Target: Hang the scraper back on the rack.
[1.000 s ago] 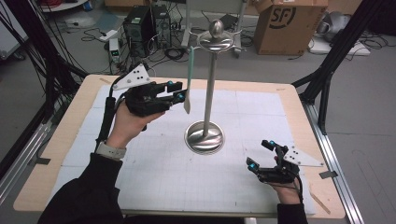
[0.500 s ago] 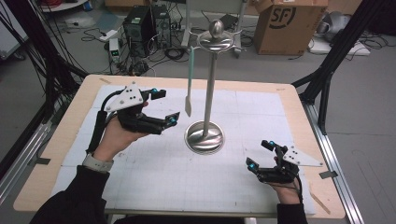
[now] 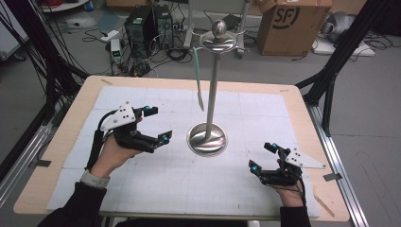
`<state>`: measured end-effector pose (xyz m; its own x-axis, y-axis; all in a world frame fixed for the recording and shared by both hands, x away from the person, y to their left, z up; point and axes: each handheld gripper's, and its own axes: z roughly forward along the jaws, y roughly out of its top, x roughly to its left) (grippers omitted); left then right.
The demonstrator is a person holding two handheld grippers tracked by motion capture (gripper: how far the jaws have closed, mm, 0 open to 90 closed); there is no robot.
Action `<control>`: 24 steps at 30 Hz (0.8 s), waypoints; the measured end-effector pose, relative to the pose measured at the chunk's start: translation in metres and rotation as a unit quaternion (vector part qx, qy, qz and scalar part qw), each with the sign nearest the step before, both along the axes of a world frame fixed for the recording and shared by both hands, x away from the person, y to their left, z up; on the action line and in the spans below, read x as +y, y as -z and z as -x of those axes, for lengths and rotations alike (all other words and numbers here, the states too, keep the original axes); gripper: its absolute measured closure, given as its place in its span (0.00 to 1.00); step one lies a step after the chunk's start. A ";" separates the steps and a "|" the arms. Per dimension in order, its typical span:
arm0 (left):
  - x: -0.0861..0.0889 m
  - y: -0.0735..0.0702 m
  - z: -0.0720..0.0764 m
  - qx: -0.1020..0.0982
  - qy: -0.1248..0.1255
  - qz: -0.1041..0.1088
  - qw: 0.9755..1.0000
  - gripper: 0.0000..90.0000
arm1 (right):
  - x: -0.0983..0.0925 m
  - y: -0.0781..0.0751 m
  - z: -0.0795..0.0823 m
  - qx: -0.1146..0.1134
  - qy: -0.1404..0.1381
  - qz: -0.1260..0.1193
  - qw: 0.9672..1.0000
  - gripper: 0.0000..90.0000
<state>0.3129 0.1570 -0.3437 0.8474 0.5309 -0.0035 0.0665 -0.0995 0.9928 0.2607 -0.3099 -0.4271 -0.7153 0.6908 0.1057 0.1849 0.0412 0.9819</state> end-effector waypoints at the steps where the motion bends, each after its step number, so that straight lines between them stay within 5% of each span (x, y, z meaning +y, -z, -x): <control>1: 0.002 0.004 0.002 0.000 -0.002 -0.001 1.000 0.04 | 0.000 0.000 0.000 -0.001 -0.002 -0.002 1.000 0.07; 14: 0.033 0.052 0.015 0.021 -0.036 0.016 0.999 0.02 | 0.000 0.000 0.000 -0.004 -0.007 -0.002 1.000 0.07; 24: 0.066 0.083 0.026 0.043 -0.080 0.022 0.996 0.02 | 0.003 0.002 0.000 0.005 -0.016 -0.001 1.000 0.07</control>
